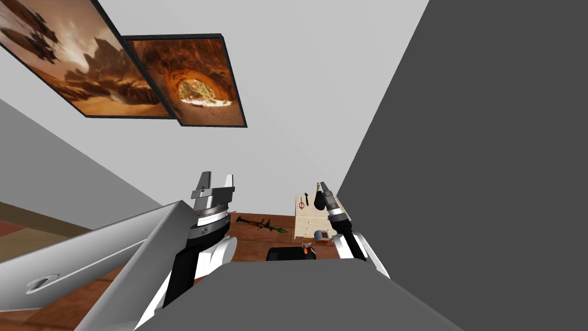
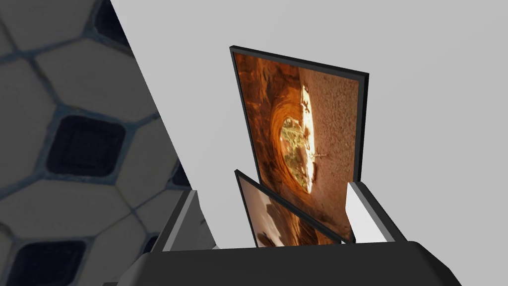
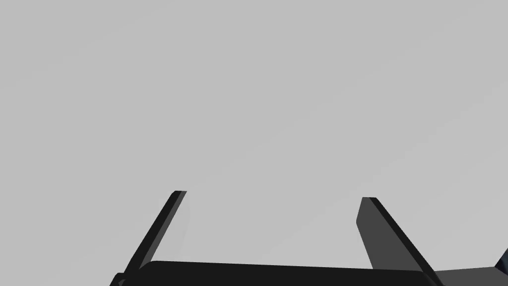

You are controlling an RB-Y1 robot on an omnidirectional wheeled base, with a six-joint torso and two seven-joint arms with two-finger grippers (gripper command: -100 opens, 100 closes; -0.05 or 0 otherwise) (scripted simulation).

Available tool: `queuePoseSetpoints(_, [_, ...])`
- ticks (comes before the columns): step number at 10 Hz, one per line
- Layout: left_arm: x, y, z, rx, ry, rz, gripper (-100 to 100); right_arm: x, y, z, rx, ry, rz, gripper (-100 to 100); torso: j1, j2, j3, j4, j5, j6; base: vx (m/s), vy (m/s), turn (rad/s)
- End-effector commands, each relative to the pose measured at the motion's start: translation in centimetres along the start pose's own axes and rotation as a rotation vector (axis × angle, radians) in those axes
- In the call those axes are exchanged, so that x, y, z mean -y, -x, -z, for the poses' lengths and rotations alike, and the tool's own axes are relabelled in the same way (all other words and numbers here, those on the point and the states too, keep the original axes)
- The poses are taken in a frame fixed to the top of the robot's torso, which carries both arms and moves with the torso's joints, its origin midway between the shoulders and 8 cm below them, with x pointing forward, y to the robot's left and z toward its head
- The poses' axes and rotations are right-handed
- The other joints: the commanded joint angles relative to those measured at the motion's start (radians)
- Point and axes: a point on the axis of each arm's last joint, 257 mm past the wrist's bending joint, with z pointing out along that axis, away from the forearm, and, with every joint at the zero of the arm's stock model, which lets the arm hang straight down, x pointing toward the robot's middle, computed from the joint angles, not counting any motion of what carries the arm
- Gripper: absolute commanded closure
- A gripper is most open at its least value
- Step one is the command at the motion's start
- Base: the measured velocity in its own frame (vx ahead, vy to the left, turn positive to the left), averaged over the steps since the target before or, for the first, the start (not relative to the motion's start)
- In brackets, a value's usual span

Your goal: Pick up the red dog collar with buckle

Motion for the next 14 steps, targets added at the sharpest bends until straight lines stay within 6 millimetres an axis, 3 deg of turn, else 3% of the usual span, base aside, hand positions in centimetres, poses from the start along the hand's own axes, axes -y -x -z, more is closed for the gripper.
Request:
queuePoseSetpoints(1, [0.0, 0.0, 0.0, 0.000, 0.000, 0.000, 0, 2.6, -1.5, 0.1, -0.035, -0.068, 0.011, -100, 0.000, 0.000, 0.000, 0.000, 0.000, 0.000, 0.034, 0.072, -0.045])
queuePoseSetpoints(3, [0.0, 0.0, 0.0, 0.000, 0.000, 0.000, 0, 4.8, -2.5, 0.5, -0.065, -0.130, 0.025, -100, 0.003, -0.002, -0.001, 0.000, 0.001, 0.000, 0.058, 0.115, -0.055])
queuePoseSetpoints(7, [0.0, 0.0, 0.0, 0.000, 0.000, 0.000, 0, 11.6, -5.5, 2.3, -0.150, -0.315, 0.081, -100, 0.004, -0.002, -0.002, -0.001, 0.001, 0.000, 0.058, 0.119, -0.029])
queuePoseSetpoints(8, [0.0, 0.0, 0.0, 0.000, 0.000, 0.000, 0, 12.0, -5.5, 2.4, -0.150, -0.330, 0.085, -100, 0.004, -0.001, -0.001, 0.000, 0.001, 0.000, 0.018, 0.093, -0.015])
queuePoseSetpoints(10, [0.0, 0.0, 0.0, 0.000, 0.000, 0.000, 0, 16.0, -7.1, 4.1, -0.198, -0.441, 0.125, -100, 0.002, -0.001, 0.000, 0.000, 0.000, 0.000, 0.066, 0.124, -0.009])
queuePoseSetpoints(12, [0.0, 0.0, 0.0, 0.000, 0.000, 0.000, 0, 16.9, -7.0, 4.6, -0.200, -0.469, 0.140, -100, 0.004, -0.002, -0.001, -0.001, 0.001, 0.000, 0.031, 0.085, -0.008])
queuePoseSetpoints(13, [0.0, 0.0, 0.0, 0.000, 0.000, 0.000, 0, 19.1, -7.7, 5.9, -0.225, -0.532, 0.171, -100, 0.000, 0.001, 0.000, 0.000, 0.000, 0.000, 0.020, 0.079, 0.014])
queuePoseSetpoints(14, [0.0, 0.0, 0.0, 0.000, 0.000, 0.000, 0, 19.2, -7.6, 5.9, -0.223, -0.538, 0.173, -100, 0.000, 0.000, 0.000, 0.000, 0.000, 0.000, 0.026, 0.078, -0.003])
